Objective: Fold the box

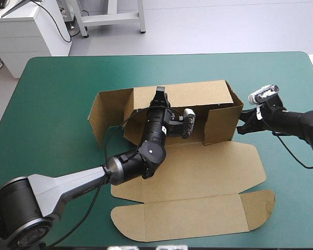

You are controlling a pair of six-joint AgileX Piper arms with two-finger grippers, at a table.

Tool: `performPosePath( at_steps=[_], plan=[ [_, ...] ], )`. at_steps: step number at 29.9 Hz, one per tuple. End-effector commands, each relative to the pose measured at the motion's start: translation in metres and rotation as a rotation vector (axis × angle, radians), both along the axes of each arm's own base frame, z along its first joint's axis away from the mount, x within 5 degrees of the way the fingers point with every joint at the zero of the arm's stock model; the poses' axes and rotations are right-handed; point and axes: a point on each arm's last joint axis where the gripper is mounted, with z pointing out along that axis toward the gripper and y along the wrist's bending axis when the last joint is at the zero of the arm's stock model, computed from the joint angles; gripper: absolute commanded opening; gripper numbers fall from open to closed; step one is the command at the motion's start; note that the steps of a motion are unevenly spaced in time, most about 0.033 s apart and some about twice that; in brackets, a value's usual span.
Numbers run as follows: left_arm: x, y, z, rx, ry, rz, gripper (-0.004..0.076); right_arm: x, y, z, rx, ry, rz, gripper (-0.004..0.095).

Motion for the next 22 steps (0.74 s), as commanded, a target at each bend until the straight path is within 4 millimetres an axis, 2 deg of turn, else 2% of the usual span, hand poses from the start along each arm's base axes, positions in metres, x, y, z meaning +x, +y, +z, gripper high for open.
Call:
performPosePath(
  at_steps=[1, 4, 8, 11, 13, 16, 22],
  plan=[
    [-0.003, 0.002, 0.028, -0.020, -0.095, -0.032, -0.0008, -0.007, -0.006, 0.022, 0.050, -0.107, 0.039, 0.0079],
    [-0.003, 0.002, 0.028, -0.020, -0.095, -0.032, -0.0008, -0.010, -0.008, 0.023, 0.065, -0.101, 0.061, 0.0217],
    [-0.003, 0.002, 0.028, -0.020, -0.095, -0.032, -0.0008, -0.013, -0.007, 0.021, 0.057, -0.078, 0.107, 0.0530],
    [-0.003, 0.002, 0.028, -0.020, -0.095, -0.032, -0.0008, -0.013, -0.007, 0.020, 0.048, -0.075, 0.111, 0.0681],
    [-0.003, 0.002, 0.028, -0.020, -0.095, -0.032, -0.0008, -0.013, -0.006, 0.021, 0.037, -0.086, 0.120, 0.0718],
    [-0.003, 0.002, 0.028, -0.020, -0.095, -0.032, -0.0008, -0.012, -0.004, 0.021, 0.038, -0.092, 0.121, 0.0719],
    [-0.003, 0.002, 0.028, -0.020, -0.095, -0.032, -0.0008, 0.000, 0.020, 0.011, -0.038, -0.096, 0.108, 0.0719]
  ],
)
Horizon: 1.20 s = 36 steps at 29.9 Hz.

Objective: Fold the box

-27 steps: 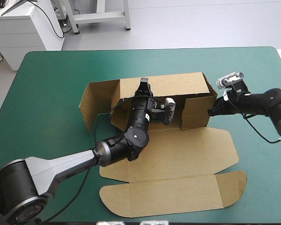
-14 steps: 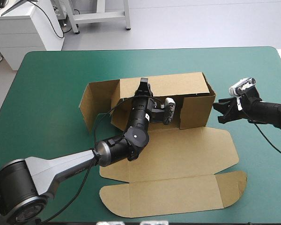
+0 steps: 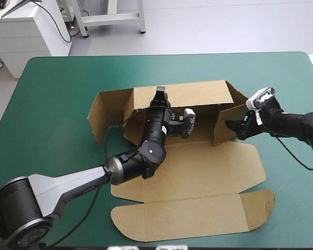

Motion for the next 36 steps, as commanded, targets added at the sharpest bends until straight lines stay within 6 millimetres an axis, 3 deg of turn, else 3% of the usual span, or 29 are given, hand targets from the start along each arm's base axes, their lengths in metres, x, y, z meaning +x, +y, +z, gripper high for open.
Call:
performPosePath(
  at_steps=[1, 9, 15, 21, 24, 28, 30, 31, 34, 36],
  plan=[
    [-0.003, 0.002, 0.028, -0.020, -0.095, -0.032, -0.0008, 0.006, 0.016, 0.010, -0.032, -0.062, -0.028, 0.0719],
    [-0.003, 0.002, 0.028, -0.018, -0.095, -0.033, -0.0008, 0.006, 0.028, 0.010, 0.044, -0.005, -0.090, 0.0718],
    [-0.003, 0.002, 0.028, -0.018, -0.095, -0.033, -0.0008, -0.002, 0.032, 0.007, 0.066, -0.058, -0.162, 0.0717],
    [-0.003, 0.002, 0.028, -0.018, -0.095, -0.034, -0.0008, -0.007, 0.066, -0.005, -0.042, -0.118, -0.188, 0.0715],
    [-0.003, 0.002, 0.028, -0.018, -0.094, -0.036, -0.0008, -0.005, 0.075, -0.004, -0.108, -0.189, -0.294, 0.0680],
    [-0.003, 0.002, 0.028, -0.011, -0.096, -0.037, -0.0008, -0.006, 0.083, -0.001, -0.151, -0.248, -0.376, 0.0544],
    [-0.003, 0.002, 0.028, -0.011, -0.096, -0.037, -0.0008, -0.007, 0.086, -0.001, -0.149, -0.249, -0.370, 0.0406],
    [-0.003, 0.002, 0.028, -0.011, -0.096, -0.037, -0.0008, -0.007, 0.087, -0.001, -0.144, -0.245, -0.366, 0.0329],
    [-0.003, 0.002, 0.028, -0.013, -0.094, -0.039, -0.0008, -0.007, 0.088, -0.001, -0.138, -0.240, -0.350, -0.0027],
    [-0.003, 0.001, 0.028, -0.013, -0.093, -0.040, -0.0008, -0.007, 0.088, -0.001, -0.140, -0.241, -0.349, -0.0014]
  ],
)
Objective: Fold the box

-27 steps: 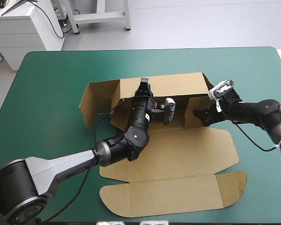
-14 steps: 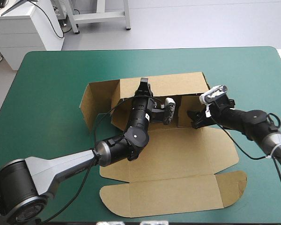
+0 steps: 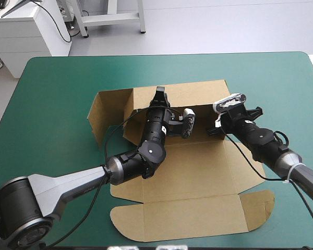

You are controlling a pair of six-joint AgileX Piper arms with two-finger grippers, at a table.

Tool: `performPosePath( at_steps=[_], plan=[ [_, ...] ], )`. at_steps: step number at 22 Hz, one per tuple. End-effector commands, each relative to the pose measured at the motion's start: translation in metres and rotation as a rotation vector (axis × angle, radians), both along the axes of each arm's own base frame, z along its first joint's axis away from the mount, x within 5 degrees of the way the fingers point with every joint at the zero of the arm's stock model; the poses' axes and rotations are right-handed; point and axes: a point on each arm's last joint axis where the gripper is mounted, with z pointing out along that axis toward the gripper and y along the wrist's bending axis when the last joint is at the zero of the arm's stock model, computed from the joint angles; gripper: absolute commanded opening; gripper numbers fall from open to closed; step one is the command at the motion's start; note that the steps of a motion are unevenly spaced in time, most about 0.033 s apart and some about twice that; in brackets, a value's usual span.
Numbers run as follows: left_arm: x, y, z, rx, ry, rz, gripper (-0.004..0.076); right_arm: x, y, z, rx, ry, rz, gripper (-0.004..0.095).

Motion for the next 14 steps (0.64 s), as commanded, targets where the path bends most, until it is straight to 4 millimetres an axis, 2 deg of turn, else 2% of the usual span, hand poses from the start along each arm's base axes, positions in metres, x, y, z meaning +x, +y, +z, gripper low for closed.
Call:
performPosePath(
  at_steps=[1, 6, 8, 9, 10, 11, 13, 14],
  plan=[
    [-0.0037, 0.0010, 0.0277, -0.014, -0.093, -0.043, -0.0008, -0.0029, 0.0049, 0.0188, 0.022, -0.050, 0.043, -0.0021],
    [-0.0036, 0.0012, 0.0281, -0.010, -0.098, -0.041, 0.0018, -0.0029, 0.0049, 0.0188, 0.022, -0.050, 0.043, -0.0021],
    [-0.0036, 0.0013, 0.0278, -0.012, -0.094, -0.040, 0.0129, -0.0029, 0.0049, 0.0188, 0.022, -0.050, 0.043, -0.0021],
    [-0.0036, 0.0013, 0.0278, -0.016, -0.093, -0.039, 0.0259, -0.0027, 0.0050, 0.0193, 0.022, -0.052, 0.043, -0.0021],
    [-0.0036, 0.0013, 0.0278, -0.016, -0.093, -0.039, 0.0315, -0.0027, 0.0050, 0.0193, 0.022, -0.052, 0.043, -0.0021],
    [-0.0037, 0.0008, 0.0277, -0.016, -0.093, -0.044, 0.0417, -0.0024, 0.0050, 0.0199, 0.023, -0.054, 0.043, -0.0021],
    [-0.0043, -0.0009, 0.0268, -0.019, -0.082, -0.063, 0.0483, -0.0024, 0.0049, 0.0200, 0.022, -0.055, 0.042, -0.0021],
    [-0.0049, -0.0012, 0.0264, -0.025, -0.075, -0.062, 0.0491, -0.0023, 0.0047, 0.0200, 0.021, -0.055, 0.040, -0.0021]
  ],
)
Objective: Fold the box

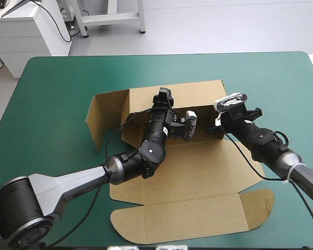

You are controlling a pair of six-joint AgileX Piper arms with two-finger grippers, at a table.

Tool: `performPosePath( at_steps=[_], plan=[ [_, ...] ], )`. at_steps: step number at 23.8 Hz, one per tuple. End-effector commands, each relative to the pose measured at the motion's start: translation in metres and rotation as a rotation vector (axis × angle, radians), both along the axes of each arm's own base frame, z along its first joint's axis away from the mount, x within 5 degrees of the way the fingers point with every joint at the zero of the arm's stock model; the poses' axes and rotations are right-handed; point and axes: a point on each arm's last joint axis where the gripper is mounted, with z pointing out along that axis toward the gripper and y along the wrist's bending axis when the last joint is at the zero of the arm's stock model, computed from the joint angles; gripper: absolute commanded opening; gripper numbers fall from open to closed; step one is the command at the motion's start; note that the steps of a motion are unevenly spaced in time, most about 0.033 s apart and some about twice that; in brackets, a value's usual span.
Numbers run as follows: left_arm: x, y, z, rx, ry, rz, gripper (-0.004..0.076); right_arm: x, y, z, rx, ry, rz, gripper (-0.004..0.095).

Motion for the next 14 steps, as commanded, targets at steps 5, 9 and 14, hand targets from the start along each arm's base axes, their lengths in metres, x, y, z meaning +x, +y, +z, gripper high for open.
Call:
performPosePath(
  at_steps=[5, 9, 14],
  plan=[
    [-0.015, -0.003, 0.030, -0.055, -0.106, 0.008, 0.0475, 0.010, -0.002, 0.033, -0.039, -0.135, -0.048, -0.0019],
    [-0.035, -0.011, 0.032, -0.136, -0.106, 0.062, 0.0475, 0.023, -0.004, 0.043, -0.042, -0.173, -0.082, -0.0020],
    [-0.057, -0.021, 0.035, -0.136, -0.138, 0.057, 0.0475, 0.039, -0.009, 0.045, -0.034, -0.176, -0.100, -0.0020]
  ],
)
